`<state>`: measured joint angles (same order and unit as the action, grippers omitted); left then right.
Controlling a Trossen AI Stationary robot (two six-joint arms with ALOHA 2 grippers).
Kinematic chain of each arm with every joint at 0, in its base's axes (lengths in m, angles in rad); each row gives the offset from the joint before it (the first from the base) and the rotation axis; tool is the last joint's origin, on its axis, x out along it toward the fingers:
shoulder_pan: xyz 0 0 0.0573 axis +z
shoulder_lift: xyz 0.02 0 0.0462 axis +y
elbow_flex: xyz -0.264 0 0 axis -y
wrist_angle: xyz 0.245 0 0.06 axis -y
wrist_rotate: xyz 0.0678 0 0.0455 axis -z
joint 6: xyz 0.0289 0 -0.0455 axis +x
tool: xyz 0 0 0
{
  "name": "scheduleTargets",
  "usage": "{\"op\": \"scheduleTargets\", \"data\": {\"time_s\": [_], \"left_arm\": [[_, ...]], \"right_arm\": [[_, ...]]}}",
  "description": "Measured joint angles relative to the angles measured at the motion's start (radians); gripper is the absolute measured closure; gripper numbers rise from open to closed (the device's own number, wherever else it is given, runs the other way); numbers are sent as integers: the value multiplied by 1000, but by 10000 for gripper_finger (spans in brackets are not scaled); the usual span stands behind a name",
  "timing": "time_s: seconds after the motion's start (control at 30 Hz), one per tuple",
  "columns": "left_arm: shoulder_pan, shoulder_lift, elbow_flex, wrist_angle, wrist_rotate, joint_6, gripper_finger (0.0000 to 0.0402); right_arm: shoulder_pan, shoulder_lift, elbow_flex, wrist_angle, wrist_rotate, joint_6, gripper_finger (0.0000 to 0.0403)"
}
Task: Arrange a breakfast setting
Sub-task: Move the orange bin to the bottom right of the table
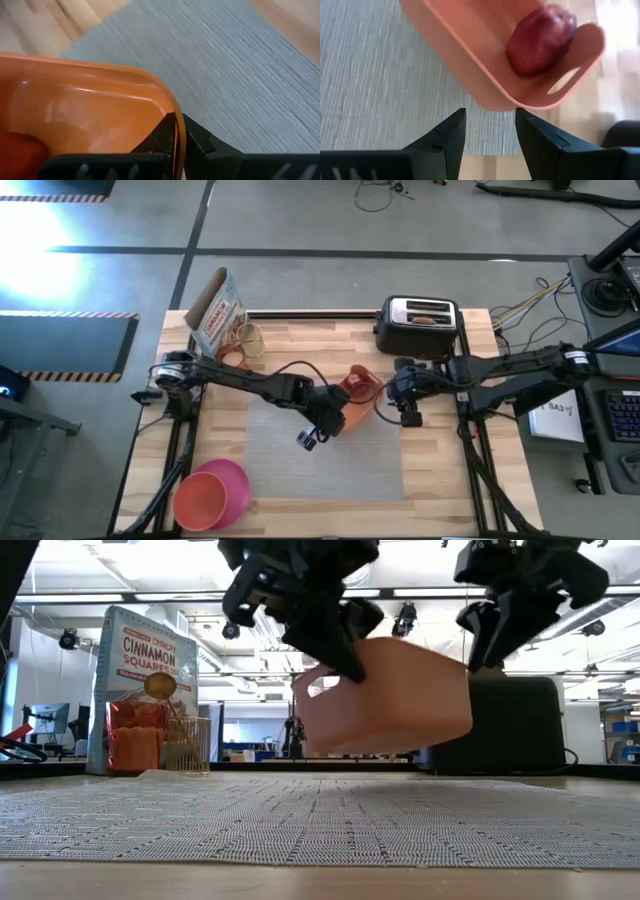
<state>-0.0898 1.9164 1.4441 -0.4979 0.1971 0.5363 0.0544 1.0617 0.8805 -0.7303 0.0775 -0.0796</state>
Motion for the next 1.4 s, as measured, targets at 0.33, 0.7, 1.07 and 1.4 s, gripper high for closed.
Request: {"op": "scheduleTargets", "data": {"time_s": [0.33,0.7,1.07,1.4], "left_arm": [[0,108,50,9,30,10,401],[0,118,98,-18,32,53,401],[0,118,98,-18,67,35,401],[-3,118,98,-16,64,1,401]], "right_arm": [[9,82,36,3,-134,-47,265],[40,240,33,5,-115,-119,260],[39,313,33,5,-85,-122,294],[40,308,31,-2,-141,-71,391]]}}
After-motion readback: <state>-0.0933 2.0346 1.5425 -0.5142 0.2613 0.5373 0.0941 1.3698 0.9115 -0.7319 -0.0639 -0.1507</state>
